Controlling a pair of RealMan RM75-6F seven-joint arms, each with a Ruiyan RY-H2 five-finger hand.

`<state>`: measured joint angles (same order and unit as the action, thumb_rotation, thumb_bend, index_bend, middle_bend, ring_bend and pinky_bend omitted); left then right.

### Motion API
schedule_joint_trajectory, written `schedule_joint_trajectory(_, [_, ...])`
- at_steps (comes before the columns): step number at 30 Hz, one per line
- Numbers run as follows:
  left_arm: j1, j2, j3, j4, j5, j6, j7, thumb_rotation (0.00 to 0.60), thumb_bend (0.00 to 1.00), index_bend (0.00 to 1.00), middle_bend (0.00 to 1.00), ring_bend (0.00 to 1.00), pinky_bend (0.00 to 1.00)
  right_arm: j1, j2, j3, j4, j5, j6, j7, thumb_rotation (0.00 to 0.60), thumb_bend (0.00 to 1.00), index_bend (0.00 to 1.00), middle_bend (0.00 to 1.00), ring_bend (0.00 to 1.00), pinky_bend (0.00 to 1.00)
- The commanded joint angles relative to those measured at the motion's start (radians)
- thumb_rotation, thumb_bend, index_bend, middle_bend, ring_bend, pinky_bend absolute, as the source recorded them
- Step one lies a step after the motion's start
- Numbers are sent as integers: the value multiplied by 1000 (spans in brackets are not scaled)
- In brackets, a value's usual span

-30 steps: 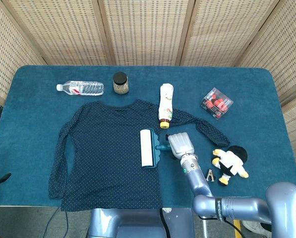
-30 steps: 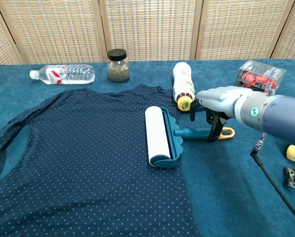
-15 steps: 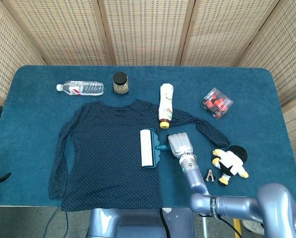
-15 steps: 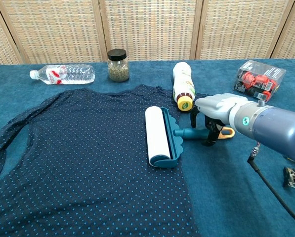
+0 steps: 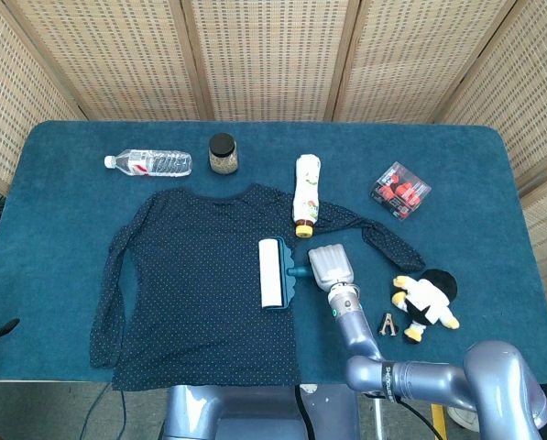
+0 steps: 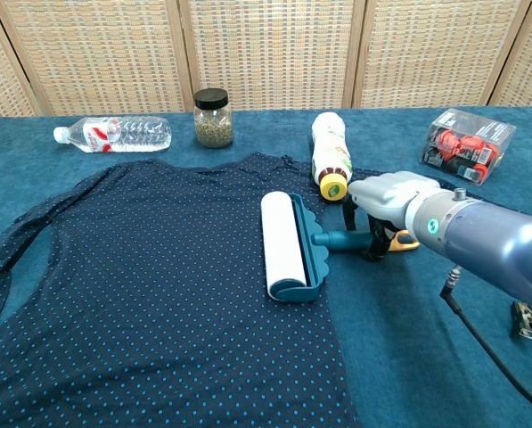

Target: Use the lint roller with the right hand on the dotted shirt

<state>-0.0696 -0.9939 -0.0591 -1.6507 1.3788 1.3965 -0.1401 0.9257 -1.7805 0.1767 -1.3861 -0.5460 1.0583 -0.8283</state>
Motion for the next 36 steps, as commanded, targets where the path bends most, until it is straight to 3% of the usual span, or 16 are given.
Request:
schedule_joint_trajectory(1, [0, 1, 0, 0, 1, 1, -3, 600, 0, 0, 0, 0, 0, -5, 11, 2, -21, -20, 12, 5, 600, 785, 668, 1000, 1000, 1000])
schedule_joint_trajectory(9, [-3, 9, 5, -4, 14, -8, -27, 600, 0, 0, 0, 0, 0, 19, 107, 29, -196, -69, 72, -63, 600, 813, 707, 1000, 1000, 1000])
schedule_joint_trajectory(15, [-10, 20, 7, -3, 28, -17, -59, 600, 0, 0, 0, 0, 0, 149, 122, 100, -302, 22, 157, -312, 600, 817, 717, 1000, 1000, 1000])
schedule_joint_trajectory(21, [-23, 26, 6, 14, 18, -50, -97, 600, 0, 0, 0, 0, 0, 310, 33, 174, -263, 243, 240, -572, 600, 814, 718, 1000, 1000, 1000])
schedule_joint_trajectory(27, [-35, 32, 1, 39, -1, -86, -147, 600, 0, 0, 0, 0, 0, 439, -66, 240, -172, 420, 277, -721, 600, 811, 720, 1000, 1000, 1000])
schedule_joint_trajectory(36, [-43, 35, -5, 62, -18, -109, -183, 600, 0, 0, 0, 0, 0, 527, -167, 275, -34, 475, 253, -760, 600, 811, 723, 1000, 1000, 1000])
